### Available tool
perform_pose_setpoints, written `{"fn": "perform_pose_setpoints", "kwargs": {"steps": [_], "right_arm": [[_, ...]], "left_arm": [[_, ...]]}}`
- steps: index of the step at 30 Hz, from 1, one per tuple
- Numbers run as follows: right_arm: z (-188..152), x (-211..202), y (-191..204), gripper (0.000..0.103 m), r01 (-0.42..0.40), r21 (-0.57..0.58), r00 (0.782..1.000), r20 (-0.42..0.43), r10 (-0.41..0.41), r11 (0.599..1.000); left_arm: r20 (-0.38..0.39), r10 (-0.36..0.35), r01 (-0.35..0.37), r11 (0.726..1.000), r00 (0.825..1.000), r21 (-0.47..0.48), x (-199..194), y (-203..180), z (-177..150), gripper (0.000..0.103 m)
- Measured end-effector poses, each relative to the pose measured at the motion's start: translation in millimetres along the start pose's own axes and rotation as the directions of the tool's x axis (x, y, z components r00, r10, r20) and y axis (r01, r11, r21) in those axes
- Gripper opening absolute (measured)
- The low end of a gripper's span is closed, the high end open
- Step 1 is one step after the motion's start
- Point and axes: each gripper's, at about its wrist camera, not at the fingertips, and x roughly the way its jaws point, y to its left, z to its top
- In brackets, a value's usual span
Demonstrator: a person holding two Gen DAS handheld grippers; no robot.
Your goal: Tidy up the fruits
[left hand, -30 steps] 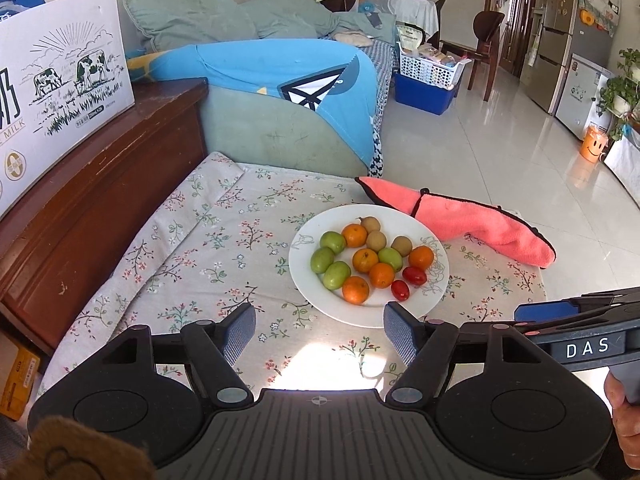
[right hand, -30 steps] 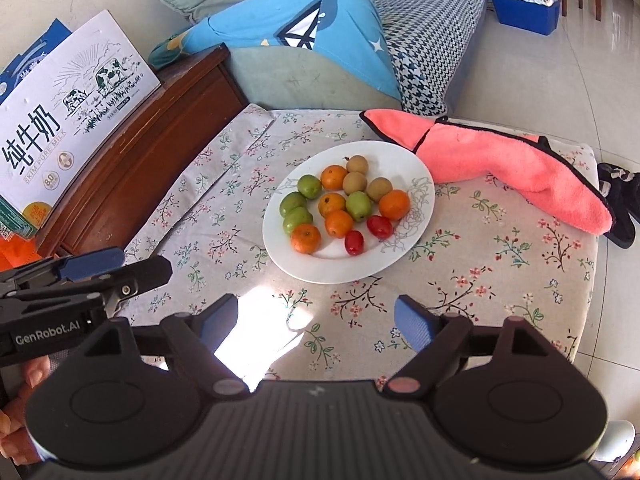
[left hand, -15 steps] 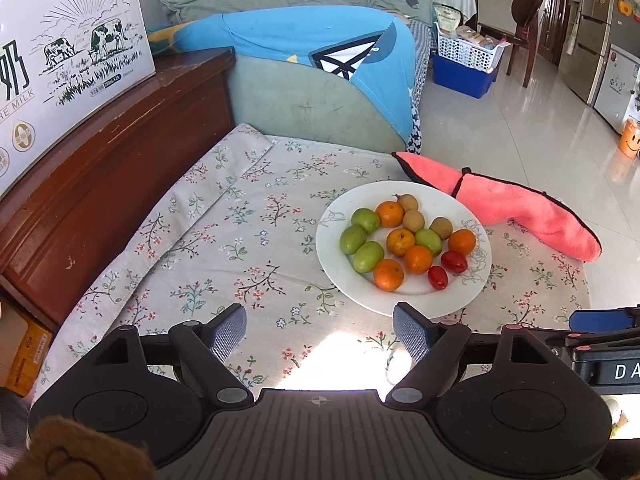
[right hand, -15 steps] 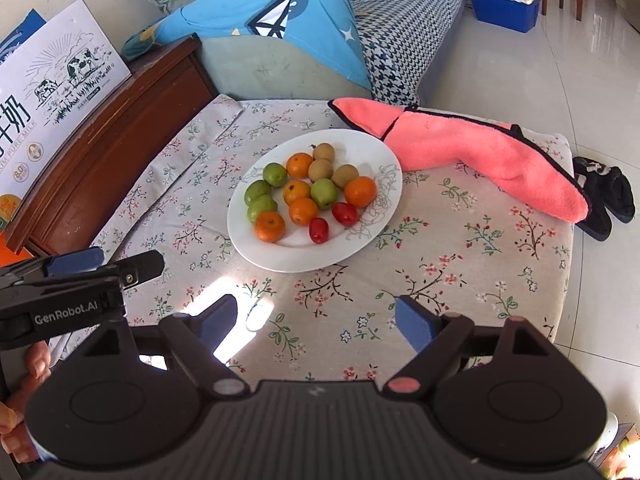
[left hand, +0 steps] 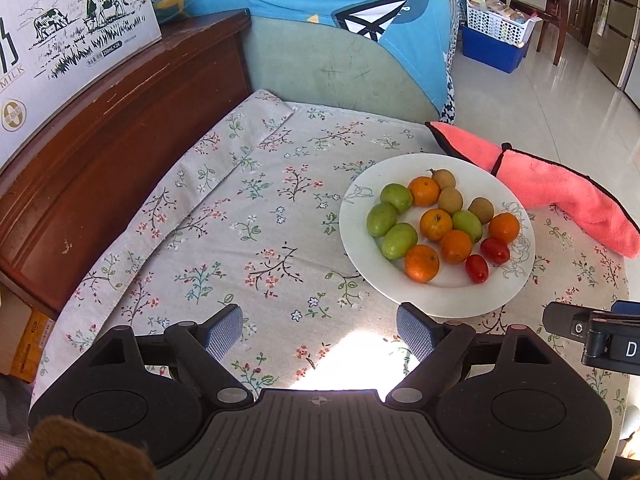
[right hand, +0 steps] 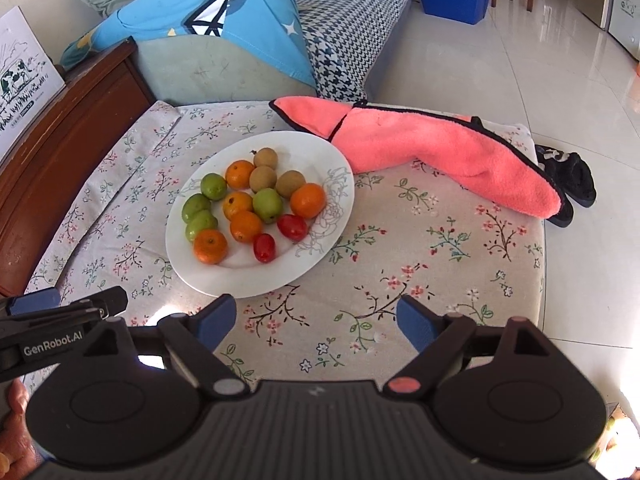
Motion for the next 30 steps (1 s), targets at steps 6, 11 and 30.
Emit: {"fn": "perform_pose_setpoints", "kwargs": {"steps": [6,11,30], "right_arm": [[6,11,4,0.091,0.039,-0.009,0.999,-0.008,-0.039,0.999],[11,20,10,0.091,0.106,-0.058,0.994,0.012,-0.105,0.993],[22,48,18,0.091,0.17,-0.109,0.985,0.02,-0.169,0.979]], "left_arm": [[-0.024,0.022,-0.022,1.0,0.999,0.001,16,3,6,0.086],[-0.038,0.036,-0.037,0.999,0.999,-0.013,24,7,9,0.086],[-0.059,0.053,-0.052,0.999,0.997,0.015,44,1,14,0.086]]}}
